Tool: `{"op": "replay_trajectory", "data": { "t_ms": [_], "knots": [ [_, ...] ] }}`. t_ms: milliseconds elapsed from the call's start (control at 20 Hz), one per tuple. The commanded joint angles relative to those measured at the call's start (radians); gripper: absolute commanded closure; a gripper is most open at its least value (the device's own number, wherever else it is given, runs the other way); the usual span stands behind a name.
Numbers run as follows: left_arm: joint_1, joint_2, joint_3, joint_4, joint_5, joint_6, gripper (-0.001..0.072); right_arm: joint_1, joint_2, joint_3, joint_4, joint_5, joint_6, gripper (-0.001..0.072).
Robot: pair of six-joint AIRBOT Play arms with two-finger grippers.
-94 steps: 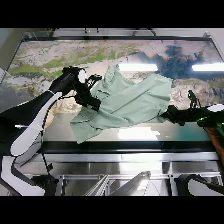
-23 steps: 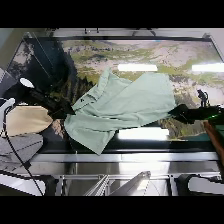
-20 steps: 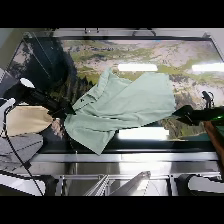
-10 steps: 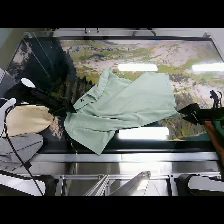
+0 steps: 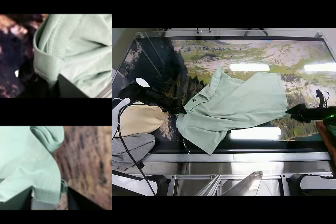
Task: Fold the shirts.
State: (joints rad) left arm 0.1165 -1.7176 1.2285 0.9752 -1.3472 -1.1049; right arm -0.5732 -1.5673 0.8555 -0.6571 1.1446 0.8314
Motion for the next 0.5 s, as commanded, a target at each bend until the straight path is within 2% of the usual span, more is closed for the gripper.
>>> {"op": "replay_trajectory", "data": {
  "t_ms": [0, 50, 150, 200, 350, 450],
  "knots": [
    [-0.001, -0.001, 0.0, -0.004, 0.024, 0.005, 0.0681, 0.028, -0.02, 0.001, 0.139, 0.07, -0.066, 0.0642],
    [-0.001, 0.0, 0.0, -0.014, 0.019, 0.005, 0.0682, 0.034, -0.019, 0.002, 0.176, 0.111, -0.082, 0.0696],
    [0.022, 0.002, 0.033, -0.127, -0.072, 0.036, 0.0683, 0.026, -0.004, 0.019, 0.281, 0.235, -0.103, 0.0697],
    [0.046, 0.013, 0.062, -0.257, -0.147, 0.063, 0.0683, 0.011, 0.019, 0.038, 0.361, 0.327, -0.103, 0.0697],
    [0.137, 0.117, 0.154, -0.818, -0.407, 0.104, 0.0683, -0.054, 0.166, 0.121, 0.666, 0.588, -0.099, 0.0697],
    [0.193, 0.223, 0.19, -1.19, -0.512, 0.121, 0.0684, -0.112, 0.324, 0.153, 0.902, 0.604, -0.084, 0.0696]
  ]
}}
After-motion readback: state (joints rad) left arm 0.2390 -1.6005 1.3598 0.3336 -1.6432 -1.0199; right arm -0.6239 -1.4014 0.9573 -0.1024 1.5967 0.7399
